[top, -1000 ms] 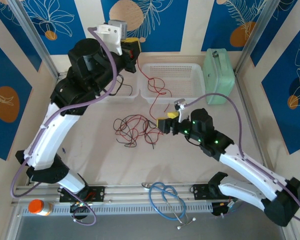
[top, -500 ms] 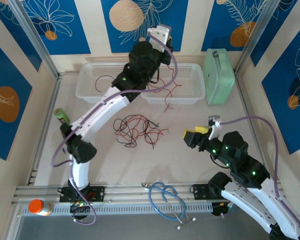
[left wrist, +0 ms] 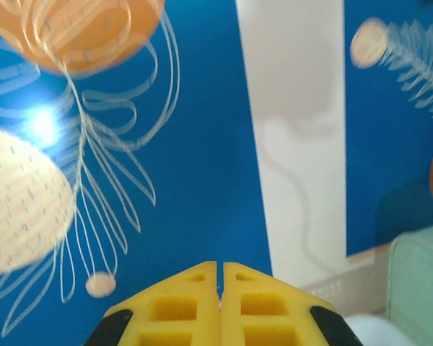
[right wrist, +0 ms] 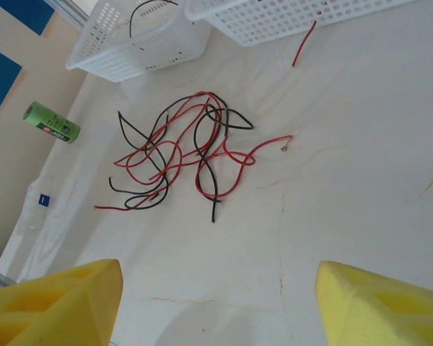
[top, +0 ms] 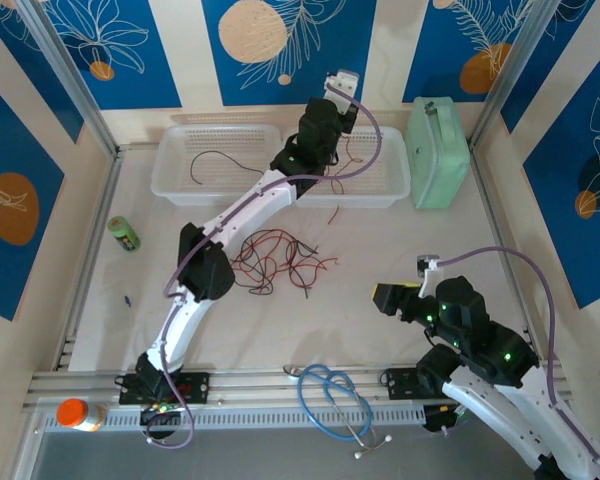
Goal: Untangle the cables
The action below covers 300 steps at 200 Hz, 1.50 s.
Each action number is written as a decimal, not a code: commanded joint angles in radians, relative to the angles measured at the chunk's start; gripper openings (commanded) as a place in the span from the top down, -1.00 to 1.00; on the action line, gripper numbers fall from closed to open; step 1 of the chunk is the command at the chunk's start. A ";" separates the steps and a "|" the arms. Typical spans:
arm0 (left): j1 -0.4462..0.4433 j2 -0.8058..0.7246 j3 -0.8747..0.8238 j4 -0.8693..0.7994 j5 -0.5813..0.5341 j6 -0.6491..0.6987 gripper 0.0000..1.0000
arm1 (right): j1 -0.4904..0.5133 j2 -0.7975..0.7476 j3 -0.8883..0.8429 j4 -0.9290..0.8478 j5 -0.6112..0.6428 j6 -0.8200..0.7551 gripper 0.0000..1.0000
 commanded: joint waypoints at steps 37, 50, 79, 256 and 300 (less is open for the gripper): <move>0.039 0.090 -0.024 -0.216 0.124 -0.240 0.98 | 0.000 0.144 0.067 -0.033 0.008 0.047 -0.37; 0.038 0.092 -0.039 -0.245 0.164 -0.264 0.91 | 0.000 0.180 0.076 -0.034 0.004 0.053 -0.36; 0.038 0.092 -0.055 -0.357 0.301 -0.282 0.65 | -0.003 0.247 0.096 -0.050 0.021 0.077 -0.37; 0.016 -0.401 -0.243 -0.760 0.386 -0.273 -1.00 | -0.071 1.024 0.373 0.101 -0.240 0.114 -0.03; 0.014 -0.738 -0.702 -0.673 0.417 -0.389 -1.00 | -0.075 1.237 0.500 0.122 -0.135 -0.114 0.16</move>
